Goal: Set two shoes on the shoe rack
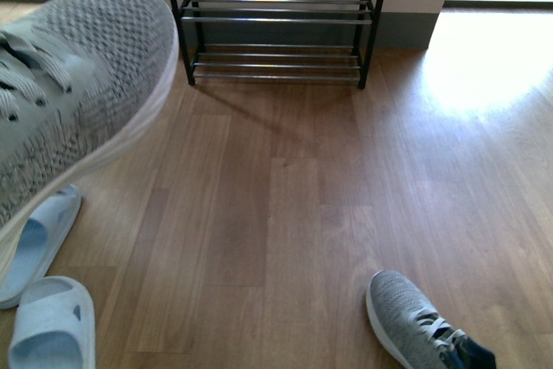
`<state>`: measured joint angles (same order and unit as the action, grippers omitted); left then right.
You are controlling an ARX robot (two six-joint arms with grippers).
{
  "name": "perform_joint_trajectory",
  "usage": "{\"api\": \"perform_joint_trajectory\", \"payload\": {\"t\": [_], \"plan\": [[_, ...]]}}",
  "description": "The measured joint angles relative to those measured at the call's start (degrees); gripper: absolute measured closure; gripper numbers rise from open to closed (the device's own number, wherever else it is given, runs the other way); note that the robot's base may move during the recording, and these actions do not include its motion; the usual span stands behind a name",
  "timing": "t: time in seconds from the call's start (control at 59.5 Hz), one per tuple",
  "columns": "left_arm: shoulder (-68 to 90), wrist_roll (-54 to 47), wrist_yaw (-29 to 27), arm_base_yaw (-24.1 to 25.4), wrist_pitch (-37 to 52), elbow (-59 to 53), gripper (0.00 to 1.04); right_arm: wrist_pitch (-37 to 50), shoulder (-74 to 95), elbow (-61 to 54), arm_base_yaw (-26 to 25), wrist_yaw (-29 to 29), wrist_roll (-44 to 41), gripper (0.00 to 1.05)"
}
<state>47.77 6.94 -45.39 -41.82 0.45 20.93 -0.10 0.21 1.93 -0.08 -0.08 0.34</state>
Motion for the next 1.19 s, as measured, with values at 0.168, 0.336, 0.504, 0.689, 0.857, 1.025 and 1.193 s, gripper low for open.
{"api": "perform_joint_trajectory", "payload": {"t": [0.168, 0.336, 0.504, 0.689, 0.857, 1.025, 1.193], "plan": [[-0.13, -0.02, -0.13, 0.04, -0.04, -0.02, 1.03, 0.0, -0.04, 0.0, 0.0, -0.15, 0.0, 0.09], [-0.11, -0.02, 0.24, 0.09, -0.09, -0.07, 1.03, 0.0, -0.04, 0.0, -0.02, -0.13, 0.0, 0.09], [-0.11, -0.02, 0.33, 0.0, -0.09, -0.07, 1.03, -2.01, 14.62, 2.23, -6.84, -22.23, -0.59, 0.09], [-0.11, -0.02, 0.31, 0.0, -0.09, -0.07, 1.03, 23.54, 57.61, 10.45, -15.89, -21.79, -14.67, 0.09], [-0.11, -0.02, 0.37, 0.0, -0.09, -0.07, 1.03, 30.58, 95.47, 18.56, -21.57, -19.28, -27.17, 0.09], [-0.11, -0.02, 0.35, 0.0, -0.09, -0.07, 1.03, 31.67, 114.4, 22.58, -25.2, -17.75, -31.71, 0.09], [-0.11, -0.02, 0.33, 0.0, -0.09, -0.07, 1.03, 33.27, 124.78, 26.95, -26.8, -18.23, -31.91, 0.09]]}}
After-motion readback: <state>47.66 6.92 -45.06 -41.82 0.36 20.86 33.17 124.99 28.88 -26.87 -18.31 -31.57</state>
